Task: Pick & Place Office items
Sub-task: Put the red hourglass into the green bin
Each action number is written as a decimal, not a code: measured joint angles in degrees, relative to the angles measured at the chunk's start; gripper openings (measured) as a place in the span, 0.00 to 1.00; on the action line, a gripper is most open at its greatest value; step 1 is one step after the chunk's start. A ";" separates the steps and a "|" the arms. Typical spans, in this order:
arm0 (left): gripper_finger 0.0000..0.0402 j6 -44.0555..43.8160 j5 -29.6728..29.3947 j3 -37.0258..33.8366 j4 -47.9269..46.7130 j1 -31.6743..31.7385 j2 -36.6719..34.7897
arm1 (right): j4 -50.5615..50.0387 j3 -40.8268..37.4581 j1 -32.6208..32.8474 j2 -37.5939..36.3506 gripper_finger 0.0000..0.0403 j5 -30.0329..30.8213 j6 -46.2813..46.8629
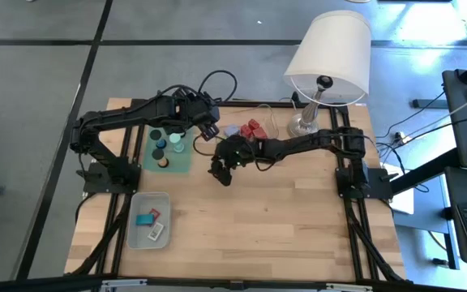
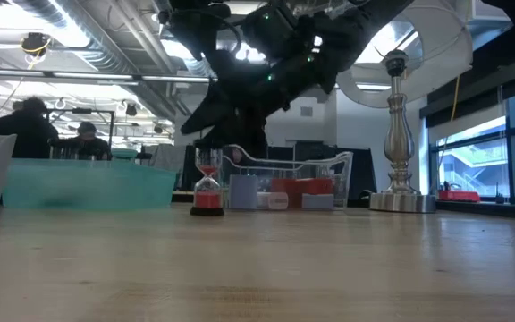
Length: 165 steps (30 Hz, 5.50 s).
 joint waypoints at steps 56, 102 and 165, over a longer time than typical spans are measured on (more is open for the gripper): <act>0.64 4.37 9.86 0.00 0.84 -0.20 0.02 | -27.72 -38.17 -3.51 -87.65 0.76 -2.88 -6.98; 0.64 0.10 14.42 0.00 0.89 -0.22 0.11 | -34.96 -64.47 1.57 -104.43 0.76 22.14 20.20; 0.71 1.89 28.09 -56.36 61.36 -10.01 -19.34 | -34.96 -64.47 1.57 -104.43 0.76 21.95 19.82</act>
